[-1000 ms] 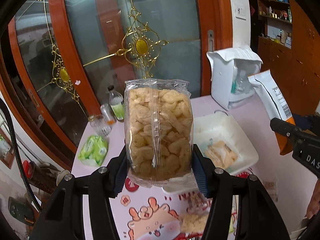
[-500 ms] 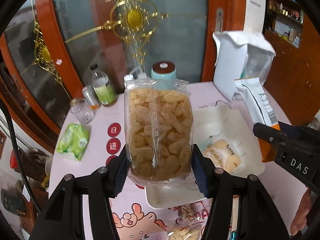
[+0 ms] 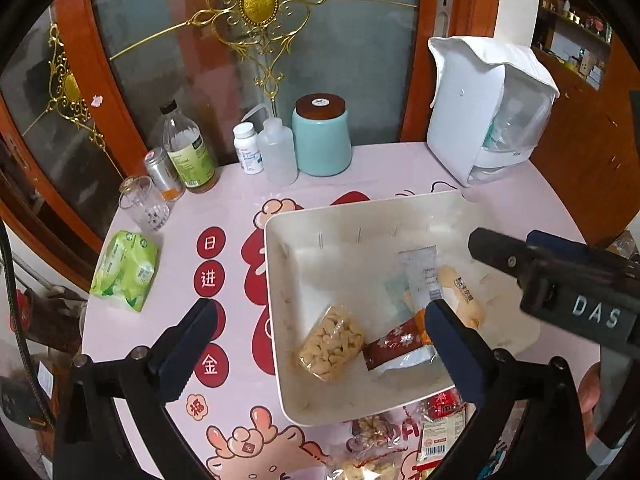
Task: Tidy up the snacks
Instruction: 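Lower both held snacks into the white tray and release them, then grasp the dark brownie pack with the left tool while the right tool grasps the red jujube bag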
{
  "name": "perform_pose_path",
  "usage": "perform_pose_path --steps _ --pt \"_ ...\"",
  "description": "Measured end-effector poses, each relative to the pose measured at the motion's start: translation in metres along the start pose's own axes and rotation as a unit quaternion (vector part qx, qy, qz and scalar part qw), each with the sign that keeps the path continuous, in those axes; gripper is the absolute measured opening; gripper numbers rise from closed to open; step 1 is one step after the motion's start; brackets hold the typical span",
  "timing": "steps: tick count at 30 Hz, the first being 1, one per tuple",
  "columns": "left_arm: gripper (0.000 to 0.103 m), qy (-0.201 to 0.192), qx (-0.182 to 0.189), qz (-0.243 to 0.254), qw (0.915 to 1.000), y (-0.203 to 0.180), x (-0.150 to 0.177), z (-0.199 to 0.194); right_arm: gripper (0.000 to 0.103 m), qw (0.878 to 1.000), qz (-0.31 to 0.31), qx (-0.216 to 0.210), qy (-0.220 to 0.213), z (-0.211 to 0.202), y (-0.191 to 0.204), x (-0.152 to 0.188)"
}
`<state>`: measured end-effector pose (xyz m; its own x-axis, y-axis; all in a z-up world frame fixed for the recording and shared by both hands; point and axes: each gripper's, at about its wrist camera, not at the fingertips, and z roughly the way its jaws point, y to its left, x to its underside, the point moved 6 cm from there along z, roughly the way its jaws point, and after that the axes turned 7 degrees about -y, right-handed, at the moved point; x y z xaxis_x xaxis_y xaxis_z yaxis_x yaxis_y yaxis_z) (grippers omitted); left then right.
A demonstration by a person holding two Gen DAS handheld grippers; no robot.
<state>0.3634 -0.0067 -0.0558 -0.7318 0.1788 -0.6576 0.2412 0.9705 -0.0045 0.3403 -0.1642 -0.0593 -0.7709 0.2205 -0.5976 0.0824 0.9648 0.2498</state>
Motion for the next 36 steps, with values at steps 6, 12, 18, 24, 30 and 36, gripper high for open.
perform_pose_path --steps 6,12,18,24,30,36 --pt "0.103 0.0 0.0 -0.008 1.0 0.005 0.006 -0.012 0.08 1.0 -0.009 -0.002 0.004 -0.007 0.004 0.007" --pt "0.103 -0.005 0.005 -0.01 0.9999 0.004 0.013 -0.033 0.08 1.0 -0.028 0.005 0.003 -0.024 0.007 0.02" --pt "0.103 -0.011 0.003 -0.008 0.9999 -0.001 0.026 -0.058 0.08 0.998 -0.053 0.015 -0.002 -0.05 0.007 0.037" --pt "0.103 -0.017 0.005 -0.008 0.9998 -0.008 0.047 -0.092 0.08 0.998 -0.067 0.018 -0.01 -0.084 0.004 0.061" --pt "0.103 -0.024 0.008 -0.005 0.9997 -0.014 0.077 -0.131 0.08 0.995 -0.093 0.021 -0.015 -0.12 -0.005 0.094" --pt "0.103 -0.03 0.004 -0.004 0.9995 -0.018 0.105 -0.162 0.08 0.993 -0.118 0.029 -0.013 -0.149 -0.024 0.126"
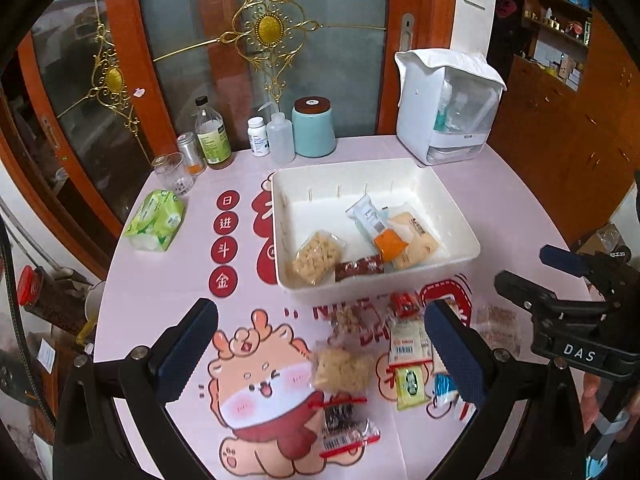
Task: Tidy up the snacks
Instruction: 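Grasp the dark brownie pack with the left tool while the right tool grasps the red jujube bag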
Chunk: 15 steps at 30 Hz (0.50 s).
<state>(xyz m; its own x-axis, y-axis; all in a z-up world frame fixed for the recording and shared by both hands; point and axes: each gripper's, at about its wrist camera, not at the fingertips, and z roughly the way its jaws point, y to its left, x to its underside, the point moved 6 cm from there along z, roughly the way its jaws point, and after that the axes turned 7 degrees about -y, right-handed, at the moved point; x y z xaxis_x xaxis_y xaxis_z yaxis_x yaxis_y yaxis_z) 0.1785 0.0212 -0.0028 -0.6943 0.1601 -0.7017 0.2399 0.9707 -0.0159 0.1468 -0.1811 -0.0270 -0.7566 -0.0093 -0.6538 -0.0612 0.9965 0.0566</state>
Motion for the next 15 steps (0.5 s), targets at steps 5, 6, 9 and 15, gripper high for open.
perform_pose_path --steps 5,6,9,15 --pt "0.103 -0.003 -0.003 -0.003 1.0 -0.003 0.019 -0.018 0.08 1.0 0.001 -0.004 -0.001 -0.017 -0.011 0.029" --pt "0.103 -0.003 -0.004 -0.003 1.0 -0.005 0.025 -0.02 0.08 1.0 0.0 -0.003 -0.002 -0.019 -0.013 0.034" --pt "0.103 0.002 -0.003 -0.007 1.0 -0.008 0.04 -0.023 0.08 1.0 0.001 -0.01 -0.002 -0.022 -0.02 0.053" --pt "0.103 0.004 -0.022 -0.029 0.9993 -0.011 0.079 -0.014 0.08 1.0 0.004 -0.01 0.02 -0.011 -0.039 0.106"
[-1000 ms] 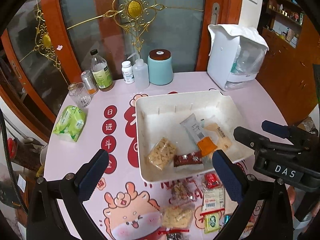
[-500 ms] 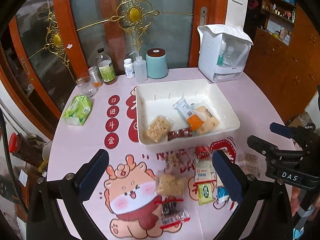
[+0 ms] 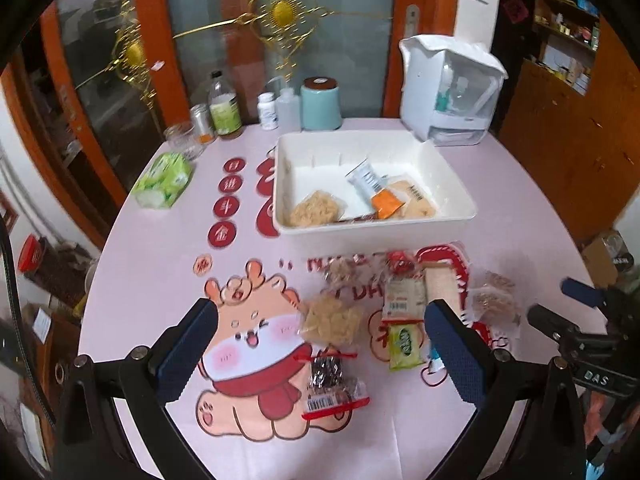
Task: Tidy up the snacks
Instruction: 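Grasp the dark brownie pack with the left tool while the right tool grasps the red jujube bag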
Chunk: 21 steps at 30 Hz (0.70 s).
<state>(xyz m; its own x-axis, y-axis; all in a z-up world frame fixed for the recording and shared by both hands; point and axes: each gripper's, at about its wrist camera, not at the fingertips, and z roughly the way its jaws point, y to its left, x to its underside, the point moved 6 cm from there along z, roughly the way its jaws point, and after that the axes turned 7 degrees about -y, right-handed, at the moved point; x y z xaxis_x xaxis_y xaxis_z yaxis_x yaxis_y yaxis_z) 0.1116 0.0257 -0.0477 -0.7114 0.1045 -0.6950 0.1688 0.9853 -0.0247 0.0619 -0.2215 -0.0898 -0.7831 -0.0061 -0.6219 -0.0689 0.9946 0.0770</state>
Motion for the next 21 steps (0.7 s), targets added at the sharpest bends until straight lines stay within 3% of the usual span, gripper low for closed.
perform_pose_path --steps 3,9,16,21 --pt "0.103 0.014 -0.023 -0.014 0.9995 0.004 0.028 0.012 0.08 1.0 0.0 -0.004 0.026 0.013 -0.008 0.031" --pt "0.103 0.091 -0.024 -0.046 0.9945 0.011 0.083 0.054 0.08 0.997 0.004 -0.006 0.072 0.04 -0.017 0.078" --pt "0.103 0.156 0.0 -0.084 0.9842 0.008 0.129 0.096 0.08 0.993 -0.01 0.003 0.115 0.067 -0.017 0.107" --pt "0.103 0.179 -0.004 -0.09 0.9798 0.006 0.141 0.12 0.08 0.993 -0.011 -0.003 0.121 0.076 -0.013 0.112"
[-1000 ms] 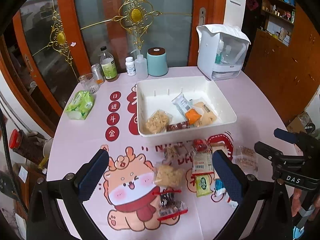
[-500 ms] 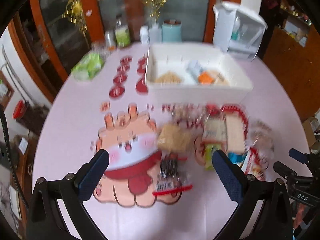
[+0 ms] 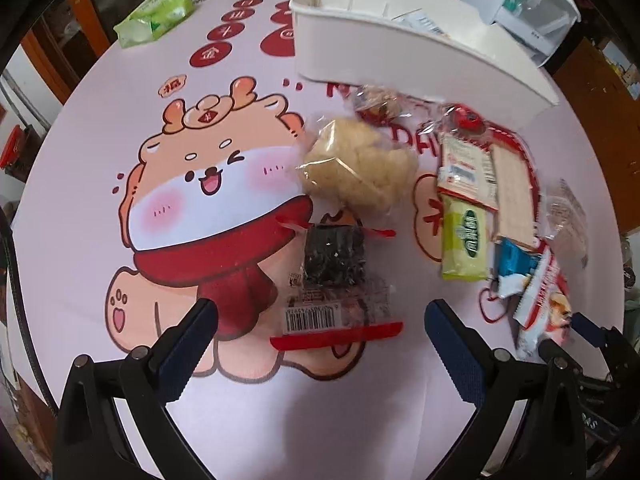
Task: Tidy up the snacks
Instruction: 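Grasp the dark brownie pack with the left tool while the right tool grasps the red jujube bag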
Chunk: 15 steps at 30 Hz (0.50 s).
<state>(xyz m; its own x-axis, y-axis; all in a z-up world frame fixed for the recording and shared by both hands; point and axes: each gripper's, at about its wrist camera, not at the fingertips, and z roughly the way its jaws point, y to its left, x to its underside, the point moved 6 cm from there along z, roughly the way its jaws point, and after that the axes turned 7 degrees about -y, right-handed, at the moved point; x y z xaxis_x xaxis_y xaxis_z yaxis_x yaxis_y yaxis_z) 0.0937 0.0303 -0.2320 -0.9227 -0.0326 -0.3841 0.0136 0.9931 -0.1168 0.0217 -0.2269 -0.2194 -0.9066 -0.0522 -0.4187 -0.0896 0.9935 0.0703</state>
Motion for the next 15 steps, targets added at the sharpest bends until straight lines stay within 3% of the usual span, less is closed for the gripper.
perform_pose_path --steps 3,10,15 --pt "0.101 0.004 -0.003 -0.008 1.0 0.0 -0.003 0.012 0.08 1.0 -0.01 0.002 0.001 0.003 0.005 -0.002" --pt "0.081 0.024 0.008 -0.036 0.9991 0.002 -0.006 0.038 0.08 1.0 -0.027 0.011 0.001 0.011 0.012 -0.004" --pt "0.073 0.013 0.0 -0.025 0.9996 -0.004 -0.012 0.038 0.08 1.0 0.001 -0.006 0.008 0.016 0.008 -0.004"
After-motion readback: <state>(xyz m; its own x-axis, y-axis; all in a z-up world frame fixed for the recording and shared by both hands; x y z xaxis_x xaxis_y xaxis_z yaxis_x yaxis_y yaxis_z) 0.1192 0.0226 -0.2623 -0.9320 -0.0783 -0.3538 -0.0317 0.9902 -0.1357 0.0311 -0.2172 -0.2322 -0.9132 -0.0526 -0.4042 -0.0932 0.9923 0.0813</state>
